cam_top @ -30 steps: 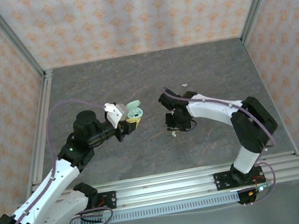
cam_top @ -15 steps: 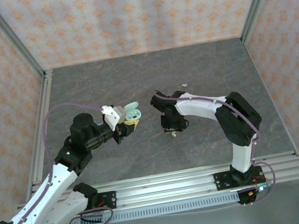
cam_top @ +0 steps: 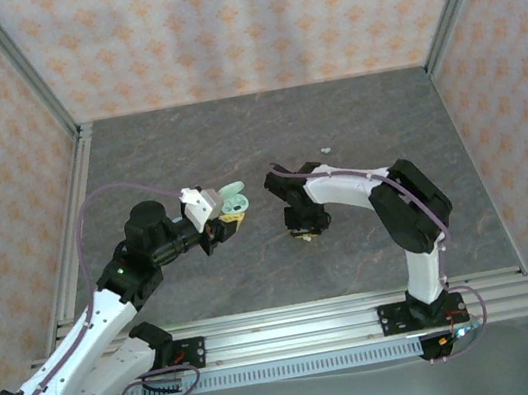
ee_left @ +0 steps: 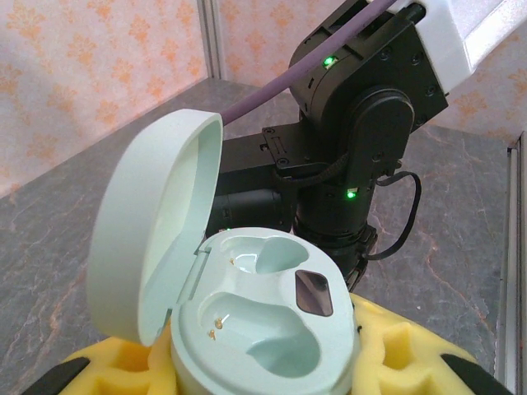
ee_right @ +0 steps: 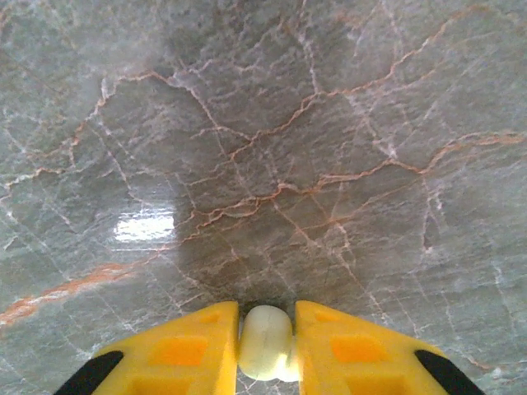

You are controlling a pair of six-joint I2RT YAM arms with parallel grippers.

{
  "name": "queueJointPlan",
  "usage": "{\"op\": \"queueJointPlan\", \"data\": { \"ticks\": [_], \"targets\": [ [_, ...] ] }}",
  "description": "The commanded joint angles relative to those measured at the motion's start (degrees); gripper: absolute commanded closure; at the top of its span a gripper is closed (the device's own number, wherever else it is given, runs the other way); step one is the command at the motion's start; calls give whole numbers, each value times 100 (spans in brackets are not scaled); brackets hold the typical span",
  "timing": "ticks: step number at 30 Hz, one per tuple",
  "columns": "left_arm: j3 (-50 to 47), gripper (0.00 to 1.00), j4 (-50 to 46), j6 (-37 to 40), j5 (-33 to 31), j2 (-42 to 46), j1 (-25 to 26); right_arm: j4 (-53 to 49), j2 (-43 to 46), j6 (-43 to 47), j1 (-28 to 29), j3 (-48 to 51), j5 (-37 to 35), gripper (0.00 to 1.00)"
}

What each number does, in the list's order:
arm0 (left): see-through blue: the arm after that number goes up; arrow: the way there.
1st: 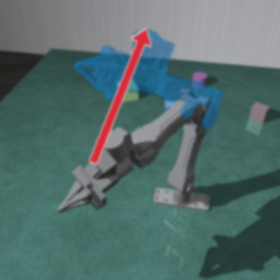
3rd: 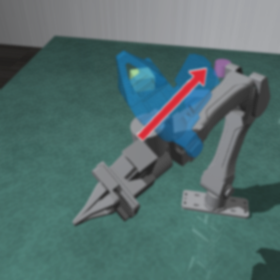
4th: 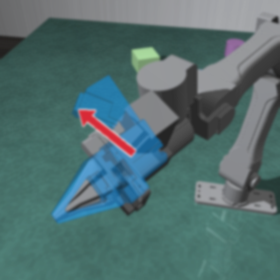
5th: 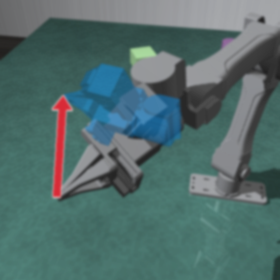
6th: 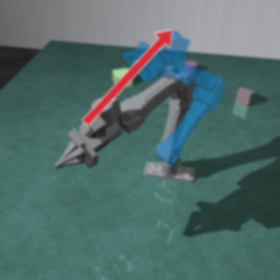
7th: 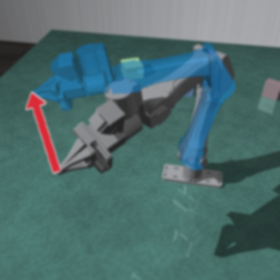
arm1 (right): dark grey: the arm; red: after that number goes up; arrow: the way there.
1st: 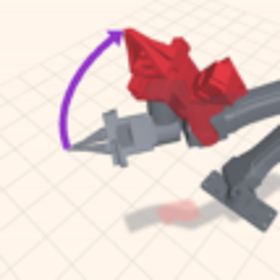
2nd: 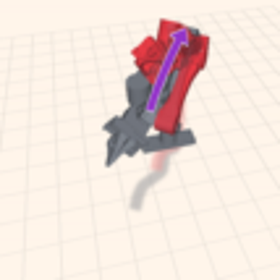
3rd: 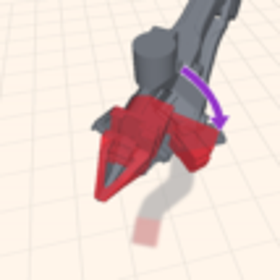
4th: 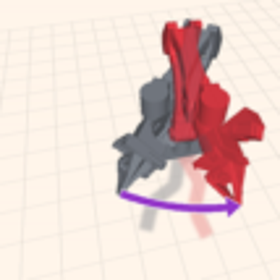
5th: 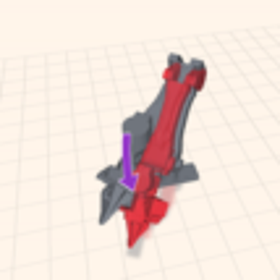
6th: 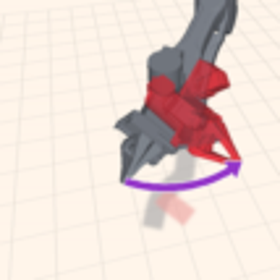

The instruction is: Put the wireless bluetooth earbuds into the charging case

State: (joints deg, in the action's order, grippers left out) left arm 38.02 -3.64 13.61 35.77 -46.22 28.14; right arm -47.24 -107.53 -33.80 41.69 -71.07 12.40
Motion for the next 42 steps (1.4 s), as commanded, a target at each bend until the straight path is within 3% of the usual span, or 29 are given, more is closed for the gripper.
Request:
{"op": "queueJointPlan", "data": {
  "ticks": [1,14,26,31,37,42],
  "targets": [
    [-41,94,17,100,-70,81,32,-250,-7,65,23,-93,-100,77],
    [-21,94,45,89,-34,46,32,62,396,-80,-90,120,124,94],
    [-79,94,793,-155,158,-141,33,1212,3033,-662,-154,444,504,100],
    [-84,94,1154,-277,280,-225,32,2220,3886,-698,139,521,891,100],
    [-43,94,1321,-374,385,-301,33,2521,3941,-251,857,63,1005,100],
    [-7,94,1282,-409,422,-296,33,2775,3941,-88,1084,-100,1018,100]
  ]
}}
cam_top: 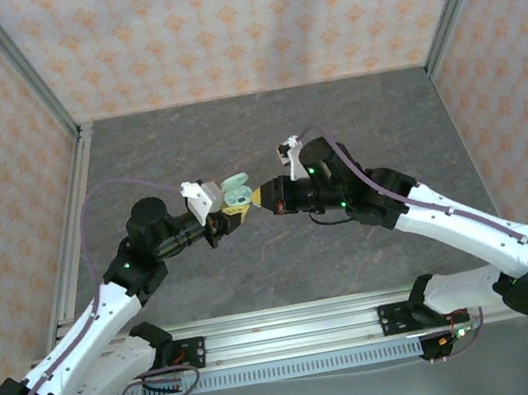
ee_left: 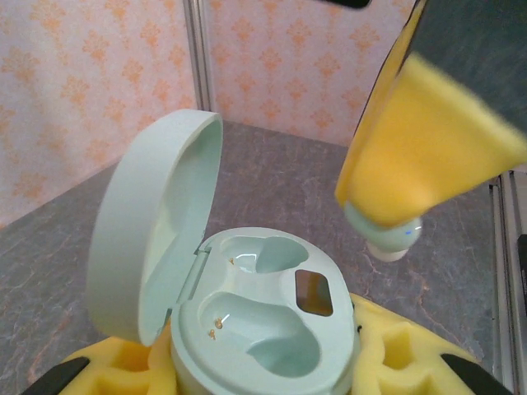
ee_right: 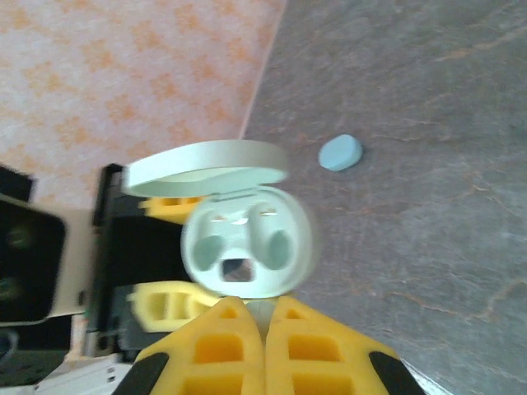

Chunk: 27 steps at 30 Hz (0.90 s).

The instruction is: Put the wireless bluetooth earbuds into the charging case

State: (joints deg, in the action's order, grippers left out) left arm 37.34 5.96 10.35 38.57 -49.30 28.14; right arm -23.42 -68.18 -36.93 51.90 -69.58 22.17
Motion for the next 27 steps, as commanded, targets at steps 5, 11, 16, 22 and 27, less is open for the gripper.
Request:
{"op": "queueJointPlan", "data": {
  "ticks": [5,11,16,22,27],
  "targets": [
    [60,94,283,-95,143,43,29,793,7,213,135,-180,120,100],
    [63,94,275,-112,160,49,30,1047,-192,209,148,-192,242,100],
    [63,94,257,-136,169,78,28,1073,-381,242,153,-286,298,100],
    [58,94,222,-135,142,129,27,1080,-502,222,192,-328,324,100],
    [53,93,230,-146,151,131,28,1103,-554,300,224,-350,275,100]
  ]
}}
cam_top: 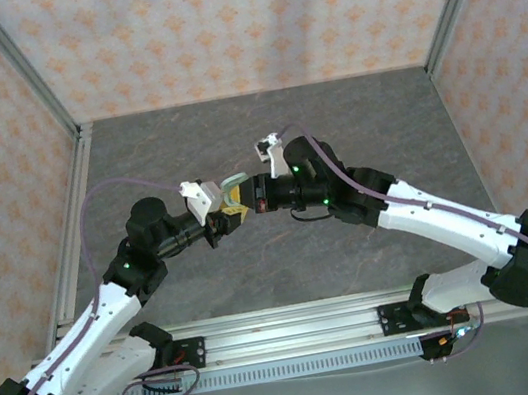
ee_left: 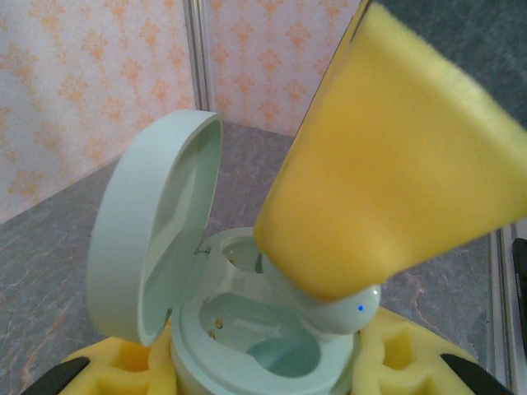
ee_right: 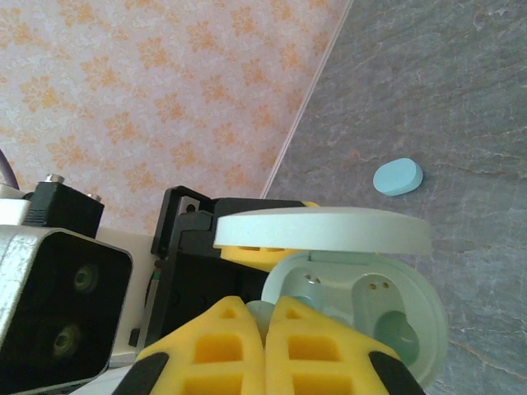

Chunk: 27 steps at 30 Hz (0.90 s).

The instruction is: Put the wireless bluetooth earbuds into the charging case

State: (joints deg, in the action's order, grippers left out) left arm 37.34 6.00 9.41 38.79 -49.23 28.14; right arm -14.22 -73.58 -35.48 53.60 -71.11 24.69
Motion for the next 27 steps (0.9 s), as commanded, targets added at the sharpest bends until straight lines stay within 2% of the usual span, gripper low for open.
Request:
{"op": "queueJointPlan", "data": {
  "ticks": [1,27],
  "targets": [
    [54,94,221,-53,129,124,31,198,-11,180,47,-198,7,100],
    [68,94,209,-71,121,168,27,412,-165,245,70,-109,-62,96]
  ]
}}
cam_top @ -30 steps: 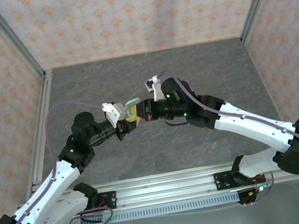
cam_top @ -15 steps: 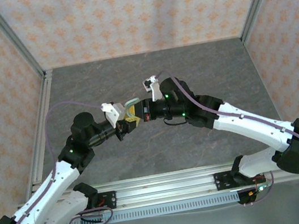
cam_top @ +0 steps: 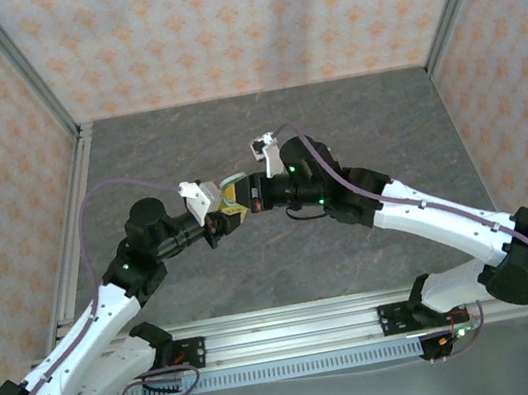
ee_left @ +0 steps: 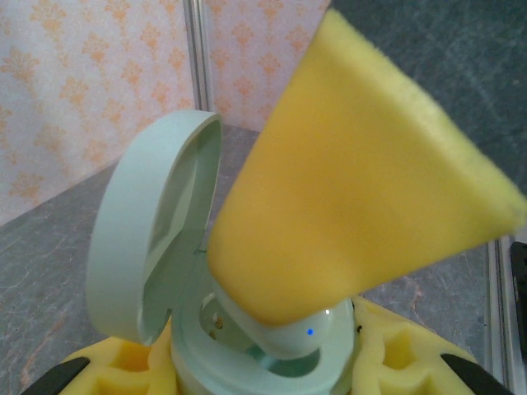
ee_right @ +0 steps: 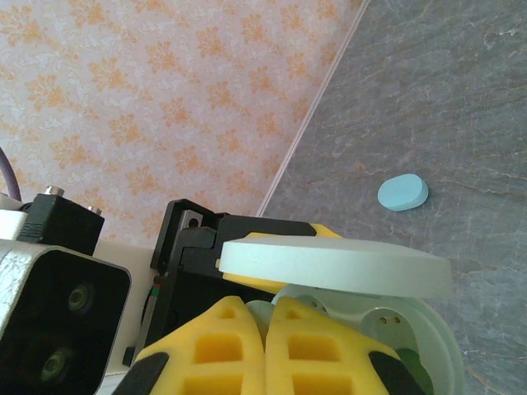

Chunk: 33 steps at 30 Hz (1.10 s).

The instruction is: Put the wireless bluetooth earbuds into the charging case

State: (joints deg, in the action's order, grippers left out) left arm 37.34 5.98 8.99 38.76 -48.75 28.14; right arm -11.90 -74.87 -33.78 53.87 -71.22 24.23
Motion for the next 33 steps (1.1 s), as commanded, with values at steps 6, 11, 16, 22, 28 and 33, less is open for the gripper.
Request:
{"op": "queueJointPlan", "data": {
  "ticks": [6,11,16,22,28,33],
  "targets": [
    [96,94,168,-3,103,129,33,15,-27,63,60,-46,-23,95],
    [92,94,167,1,96,137,32,-129,23,75,63,-46,-99,89],
    [115,94,167,-3,96,138,27,-418,43,172,62,-189,-323,84],
    [103,94,148,-16,105,147,32,-743,-2,216,62,-336,-464,79],
    [94,94,146,-15,105,155,34,-956,-103,224,59,-544,-464,76],
    [77,94,149,-20,105,158,29,-1092,-168,256,70,-696,-409,74]
  ]
}}
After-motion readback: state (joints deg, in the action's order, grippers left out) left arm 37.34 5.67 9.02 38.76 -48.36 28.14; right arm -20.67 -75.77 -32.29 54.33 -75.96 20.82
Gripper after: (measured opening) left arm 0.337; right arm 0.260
